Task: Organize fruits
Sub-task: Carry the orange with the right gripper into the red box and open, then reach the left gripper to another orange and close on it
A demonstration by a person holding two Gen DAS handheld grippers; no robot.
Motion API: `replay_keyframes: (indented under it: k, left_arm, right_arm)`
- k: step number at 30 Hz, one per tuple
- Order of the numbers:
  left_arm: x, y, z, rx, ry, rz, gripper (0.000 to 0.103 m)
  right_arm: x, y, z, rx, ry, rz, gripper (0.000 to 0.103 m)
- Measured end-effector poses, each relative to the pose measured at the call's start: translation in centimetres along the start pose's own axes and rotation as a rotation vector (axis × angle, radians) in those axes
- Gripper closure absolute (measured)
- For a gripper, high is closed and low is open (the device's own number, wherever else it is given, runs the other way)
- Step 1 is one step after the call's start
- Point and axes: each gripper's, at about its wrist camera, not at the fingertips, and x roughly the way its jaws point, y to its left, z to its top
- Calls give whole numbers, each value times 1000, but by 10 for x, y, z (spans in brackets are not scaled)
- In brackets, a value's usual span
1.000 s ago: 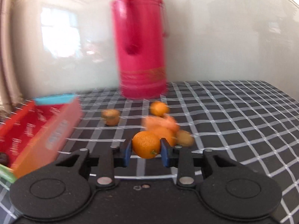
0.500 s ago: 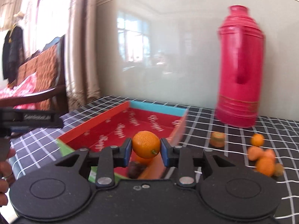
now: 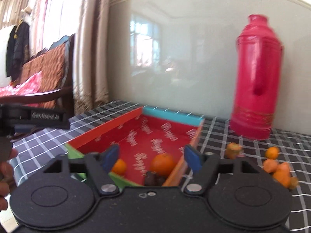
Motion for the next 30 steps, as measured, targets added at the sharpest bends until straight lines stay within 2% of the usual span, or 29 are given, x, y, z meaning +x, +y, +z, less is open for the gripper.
replay_keyframes:
  k: [4, 9, 11, 19, 23, 30]
  left_arm:
    - [-6, -17, -3, 35, -16, -25, 9]
    - [-12, -39, -6, 72, -27, -58, 9]
    - [-14, -47, -8, 80, -24, -72, 9]
    - [-30, -96, -21, 147, -39, -181, 9]
    - [-42, -134, -34, 222, -52, -275, 9]
    - [-54, -199, -66, 366, -15, -402, 9]
  right_arm:
    - [-7, -18, 0, 18, -13, -88, 22]
    - [-13, -41, -1, 50, -8, -189, 19]
    - [-18, -50, -3, 63, -7, -234, 8]
    - [-42, -85, -13, 54, 2, -420, 6]
    - [-55, -112, -20, 92, 12, -571, 6]
    - [-80, -170, -35, 270, 36, -874, 6]
